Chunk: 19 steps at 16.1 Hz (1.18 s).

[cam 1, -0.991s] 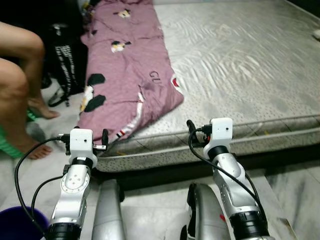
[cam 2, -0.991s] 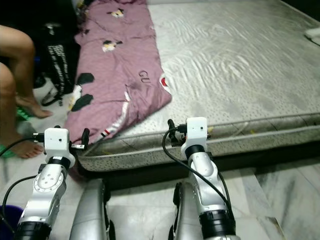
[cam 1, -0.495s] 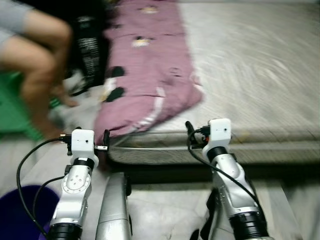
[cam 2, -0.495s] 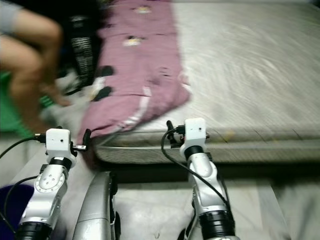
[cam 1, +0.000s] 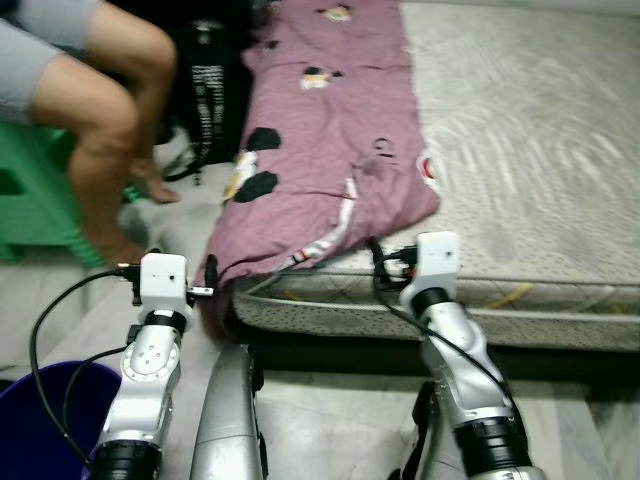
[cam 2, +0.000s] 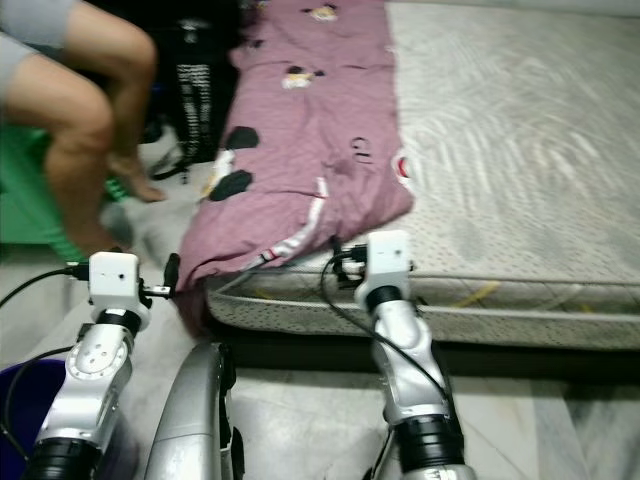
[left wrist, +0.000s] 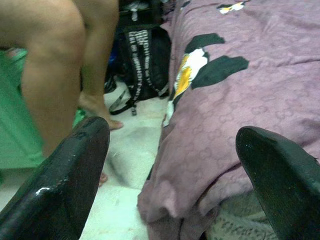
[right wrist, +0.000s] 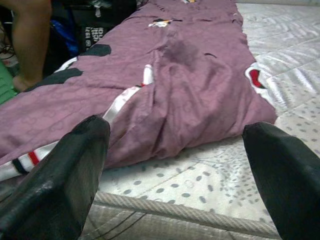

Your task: Clean up the room

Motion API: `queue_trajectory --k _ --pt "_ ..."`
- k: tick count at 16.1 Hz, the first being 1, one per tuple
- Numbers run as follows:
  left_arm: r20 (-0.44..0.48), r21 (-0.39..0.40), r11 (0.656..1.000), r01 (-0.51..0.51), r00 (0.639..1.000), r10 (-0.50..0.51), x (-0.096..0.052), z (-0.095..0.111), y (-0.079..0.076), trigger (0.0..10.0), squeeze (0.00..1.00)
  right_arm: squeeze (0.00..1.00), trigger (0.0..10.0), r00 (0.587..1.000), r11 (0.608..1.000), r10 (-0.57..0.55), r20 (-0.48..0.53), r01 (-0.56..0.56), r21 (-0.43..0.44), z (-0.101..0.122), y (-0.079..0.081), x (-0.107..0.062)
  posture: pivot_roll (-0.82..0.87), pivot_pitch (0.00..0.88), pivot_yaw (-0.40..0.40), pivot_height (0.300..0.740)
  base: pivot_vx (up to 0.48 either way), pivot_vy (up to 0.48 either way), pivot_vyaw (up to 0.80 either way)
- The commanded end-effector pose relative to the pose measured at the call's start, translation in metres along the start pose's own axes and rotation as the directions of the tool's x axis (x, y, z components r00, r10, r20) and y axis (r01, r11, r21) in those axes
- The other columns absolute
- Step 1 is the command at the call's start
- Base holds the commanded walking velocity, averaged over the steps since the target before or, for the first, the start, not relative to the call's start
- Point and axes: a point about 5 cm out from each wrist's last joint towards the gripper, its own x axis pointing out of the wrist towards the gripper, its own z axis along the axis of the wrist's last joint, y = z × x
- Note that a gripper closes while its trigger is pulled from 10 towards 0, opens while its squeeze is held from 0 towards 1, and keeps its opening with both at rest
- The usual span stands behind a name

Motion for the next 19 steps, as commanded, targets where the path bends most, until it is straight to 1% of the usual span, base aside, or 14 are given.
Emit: queue_trajectory --k 1,3,4,14,18,19 --pt "-0.003 0.000 1.000 0.003 1.000 -0.003 -0.0004 -0.0014 0.0009 10.0 0.00 0.00 10.0 1.000 1.000 -0.010 -0.008 0.010 -0.001 -0.0009 -0.0026 0.0007 0.02 0.042 0.006 0.508 0.000 0.000 0.00" --pt "0.003 -0.006 1.000 0.012 1.000 -0.012 -0.0004 -0.0011 0.0001 10.0 0.00 0.00 10.0 1.000 1.000 -0.010 -0.008 0.010 0.000 -0.0011 -0.0029 0.0007 0.02 0.042 0.006 0.508 0.000 0.000 0.00" --pt "0.005 -0.008 1.000 0.016 1.000 -0.016 -0.0005 -0.0010 -0.0003 10.0 0.00 0.00 10.0 1.000 1.000 -0.010 -0.008 0.010 0.001 -0.0013 -0.0030 0.0007 0.02 0.042 0.006 0.508 0.281 0.000 0.00" --pt "0.000 -0.017 1.000 0.026 1.000 -0.026 -0.0018 -0.0021 -0.0014 10.0 0.00 0.00 10.0 1.000 1.000 -0.005 -0.019 0.005 -0.003 -0.0027 -0.0031 -0.0001 0.02 0.054 0.005 0.508 0.362 0.000 0.00" --pt "0.004 -0.010 1.000 0.015 1.000 -0.015 -0.0023 -0.0005 0.0007 10.0 0.00 0.00 10.0 0.999 1.000 0.012 -0.030 -0.012 0.001 -0.0029 -0.0016 0.0012 0.02 0.056 0.003 0.508 0.000 0.000 0.00" --pt "0.006 -0.009 1.000 0.006 1.000 -0.006 -0.0028 0.0000 0.0028 10.0 0.00 0.00 10.0 0.998 1.000 0.029 -0.048 -0.029 0.009 -0.0042 -0.0004 0.0033 0.03 0.056 0.002 0.508 0.000 0.000 0.00"
